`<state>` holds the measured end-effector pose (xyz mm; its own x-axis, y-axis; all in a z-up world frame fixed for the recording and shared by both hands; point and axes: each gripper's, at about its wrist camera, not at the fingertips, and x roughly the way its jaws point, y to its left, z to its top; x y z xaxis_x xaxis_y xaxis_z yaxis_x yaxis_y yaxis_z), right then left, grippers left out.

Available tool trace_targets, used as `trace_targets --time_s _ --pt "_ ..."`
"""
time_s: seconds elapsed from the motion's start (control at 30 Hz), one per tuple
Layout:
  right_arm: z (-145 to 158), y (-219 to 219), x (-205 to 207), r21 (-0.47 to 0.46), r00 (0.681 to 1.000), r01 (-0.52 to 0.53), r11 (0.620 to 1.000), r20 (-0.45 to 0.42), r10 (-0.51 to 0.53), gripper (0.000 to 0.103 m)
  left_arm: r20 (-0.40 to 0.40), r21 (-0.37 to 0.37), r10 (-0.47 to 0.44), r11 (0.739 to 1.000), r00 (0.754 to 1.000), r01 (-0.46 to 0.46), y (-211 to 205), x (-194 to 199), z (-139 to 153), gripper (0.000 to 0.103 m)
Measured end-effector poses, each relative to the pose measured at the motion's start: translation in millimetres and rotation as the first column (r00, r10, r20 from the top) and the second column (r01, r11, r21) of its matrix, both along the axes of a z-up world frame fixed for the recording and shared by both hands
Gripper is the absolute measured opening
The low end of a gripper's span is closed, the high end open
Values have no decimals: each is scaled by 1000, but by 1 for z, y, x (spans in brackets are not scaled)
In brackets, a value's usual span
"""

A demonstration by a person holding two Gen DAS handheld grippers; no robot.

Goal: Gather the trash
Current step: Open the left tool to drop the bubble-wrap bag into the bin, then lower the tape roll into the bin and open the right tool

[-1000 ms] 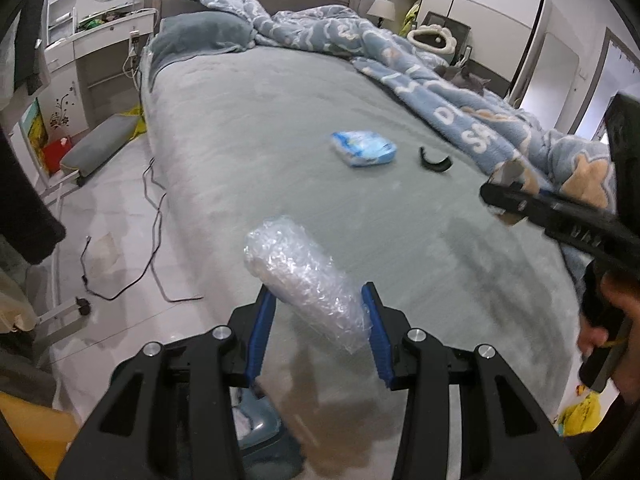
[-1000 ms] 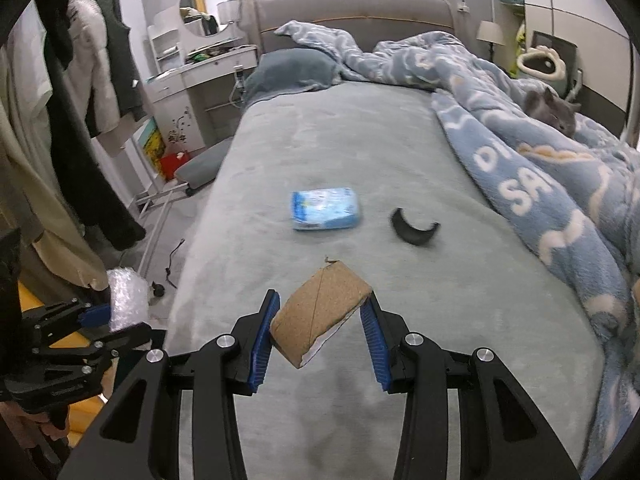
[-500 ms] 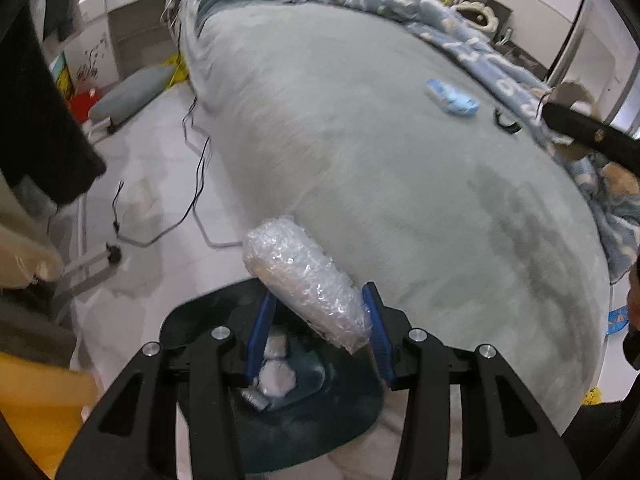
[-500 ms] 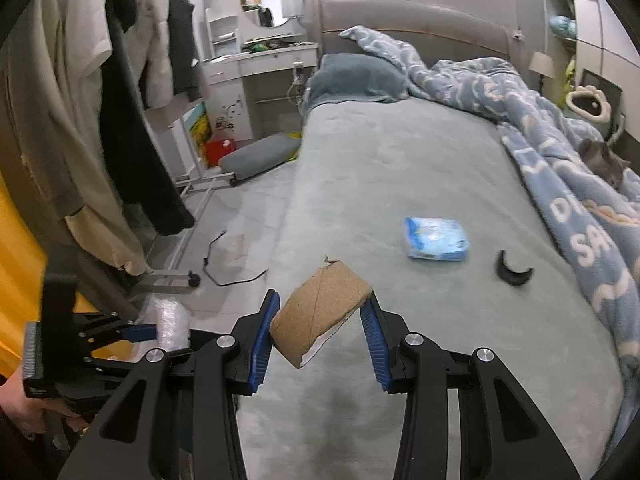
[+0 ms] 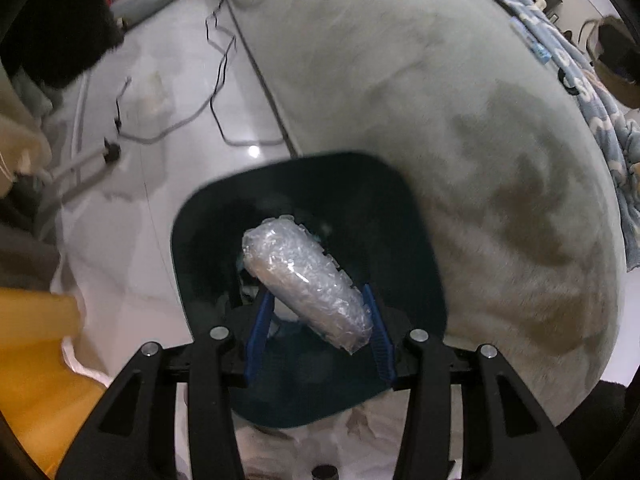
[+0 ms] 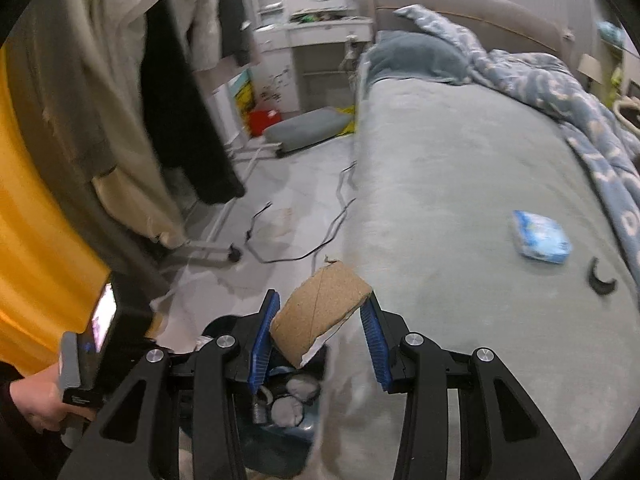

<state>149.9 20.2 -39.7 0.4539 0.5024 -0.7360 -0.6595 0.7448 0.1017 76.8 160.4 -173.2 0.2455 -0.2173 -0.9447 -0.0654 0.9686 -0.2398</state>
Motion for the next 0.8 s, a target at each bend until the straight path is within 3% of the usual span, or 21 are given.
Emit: trace_targets --time_s 0.13,0.23,0.37,0.6,0.8 --pt "-12 26 -7 -24 999 -51 998 -20 51 42 -53 -25 13 1000 998 -15 14 -8 -12 50" --pt "-18 36 -8 -33 998 -62 998 -32 61 42 -57 -23 16 1000 998 -17 20 -13 -12 65" --pt "-31 51 -7 -40 995 -69 997 -71 66 42 -47 -21 23 999 999 -24 28 -18 -7 74" --pt "-53 68 -6 -76 989 -78 994 -130 68 42 42 -40 48 998 998 -47 43 -26 16 77" --pt "-74 81 -7 -118 983 -94 989 -166 74 42 99 -7 81 997 992 -81 61 -28 26 77"
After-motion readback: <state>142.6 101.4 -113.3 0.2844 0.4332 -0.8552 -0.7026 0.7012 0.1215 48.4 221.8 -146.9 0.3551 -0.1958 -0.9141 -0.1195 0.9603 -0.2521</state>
